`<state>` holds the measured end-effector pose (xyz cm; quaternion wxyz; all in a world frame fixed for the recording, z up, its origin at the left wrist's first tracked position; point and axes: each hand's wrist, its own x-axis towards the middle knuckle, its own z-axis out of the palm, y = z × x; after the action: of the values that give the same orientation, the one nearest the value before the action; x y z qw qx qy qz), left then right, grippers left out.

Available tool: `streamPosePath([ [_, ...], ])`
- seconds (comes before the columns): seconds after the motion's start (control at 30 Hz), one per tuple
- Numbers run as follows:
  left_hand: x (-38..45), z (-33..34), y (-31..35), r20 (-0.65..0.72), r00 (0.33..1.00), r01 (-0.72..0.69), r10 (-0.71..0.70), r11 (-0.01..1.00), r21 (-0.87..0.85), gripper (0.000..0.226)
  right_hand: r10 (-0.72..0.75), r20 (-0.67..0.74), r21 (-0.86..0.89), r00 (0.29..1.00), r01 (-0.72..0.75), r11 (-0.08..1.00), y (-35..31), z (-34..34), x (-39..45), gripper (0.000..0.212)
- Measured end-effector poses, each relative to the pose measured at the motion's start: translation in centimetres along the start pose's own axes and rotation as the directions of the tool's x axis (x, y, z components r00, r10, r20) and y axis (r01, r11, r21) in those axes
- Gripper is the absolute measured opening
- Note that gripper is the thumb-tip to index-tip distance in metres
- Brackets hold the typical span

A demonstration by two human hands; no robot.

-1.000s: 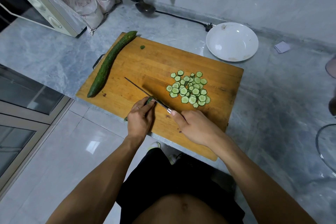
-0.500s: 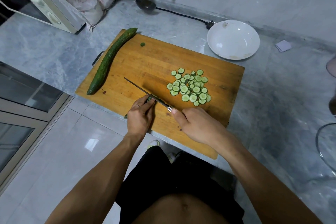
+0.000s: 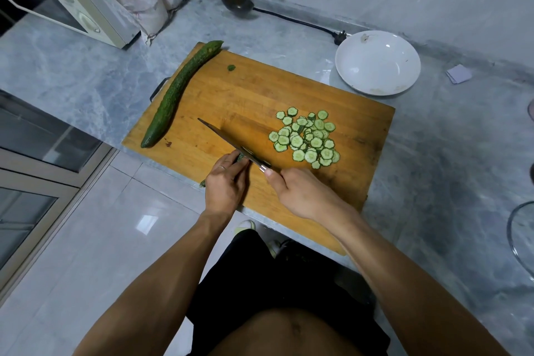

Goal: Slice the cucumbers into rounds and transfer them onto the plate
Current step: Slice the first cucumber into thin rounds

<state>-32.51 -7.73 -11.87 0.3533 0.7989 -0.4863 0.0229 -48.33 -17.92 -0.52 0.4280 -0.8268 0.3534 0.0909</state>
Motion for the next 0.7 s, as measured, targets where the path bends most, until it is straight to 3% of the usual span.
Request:
streamPosePath([
  [0.33,-0.2,-1.1,-0.5,0.111,0.992,0.069,-0.062,0.995,-0.065,0.029,0.005,-0.043,0.042,0.999,-0.003,0.999,0.9,-1.4,-0.2,0.057],
  [0.7,0.2,-0.7,-0.4,0.069,0.996,-0.048,0.047,0.999,0.016,0.029,-0.032,-0.039,0.026,0.999,0.033,0.999,-0.2,-1.2,-3.9,0.058],
])
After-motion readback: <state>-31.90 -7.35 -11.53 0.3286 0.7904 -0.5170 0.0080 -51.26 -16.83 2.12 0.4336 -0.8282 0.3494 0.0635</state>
